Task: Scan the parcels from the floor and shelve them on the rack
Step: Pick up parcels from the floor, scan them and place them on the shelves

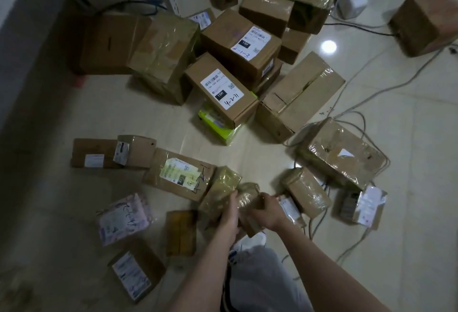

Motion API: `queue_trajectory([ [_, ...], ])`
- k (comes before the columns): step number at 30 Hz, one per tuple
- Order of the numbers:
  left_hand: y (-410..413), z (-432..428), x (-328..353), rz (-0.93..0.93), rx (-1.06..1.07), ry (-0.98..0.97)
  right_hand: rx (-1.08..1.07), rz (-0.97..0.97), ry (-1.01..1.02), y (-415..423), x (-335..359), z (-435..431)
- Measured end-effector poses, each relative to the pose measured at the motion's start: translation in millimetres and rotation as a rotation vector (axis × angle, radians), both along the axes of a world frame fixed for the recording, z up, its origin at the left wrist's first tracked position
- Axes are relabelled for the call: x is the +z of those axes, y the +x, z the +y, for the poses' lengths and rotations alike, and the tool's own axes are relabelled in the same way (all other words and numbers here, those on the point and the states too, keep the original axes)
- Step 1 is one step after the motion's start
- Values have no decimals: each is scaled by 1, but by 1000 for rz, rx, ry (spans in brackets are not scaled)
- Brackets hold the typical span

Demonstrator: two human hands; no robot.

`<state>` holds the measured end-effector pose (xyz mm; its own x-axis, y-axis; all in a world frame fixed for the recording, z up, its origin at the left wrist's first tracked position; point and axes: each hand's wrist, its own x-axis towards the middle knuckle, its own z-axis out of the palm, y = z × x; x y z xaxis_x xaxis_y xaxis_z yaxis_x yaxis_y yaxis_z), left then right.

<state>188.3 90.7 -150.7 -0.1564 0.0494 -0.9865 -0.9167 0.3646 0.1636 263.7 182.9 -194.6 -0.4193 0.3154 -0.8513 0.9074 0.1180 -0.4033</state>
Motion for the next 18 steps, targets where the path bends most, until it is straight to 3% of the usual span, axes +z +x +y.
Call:
queue_trajectory([
  [4, -3, 8, 42, 69, 30, 23, -276, 162, 47, 5, 43, 5],
  [8, -10, 18, 124, 141, 158, 65, -482, 376, 134, -5, 151, 12],
  [12, -21, 29, 235, 244, 291, 119, -499, 577, 253, -21, 280, 19],
  [18, -25, 43, 401, 375, 427, 166, -524, 675, 326, -40, 475, 22],
])
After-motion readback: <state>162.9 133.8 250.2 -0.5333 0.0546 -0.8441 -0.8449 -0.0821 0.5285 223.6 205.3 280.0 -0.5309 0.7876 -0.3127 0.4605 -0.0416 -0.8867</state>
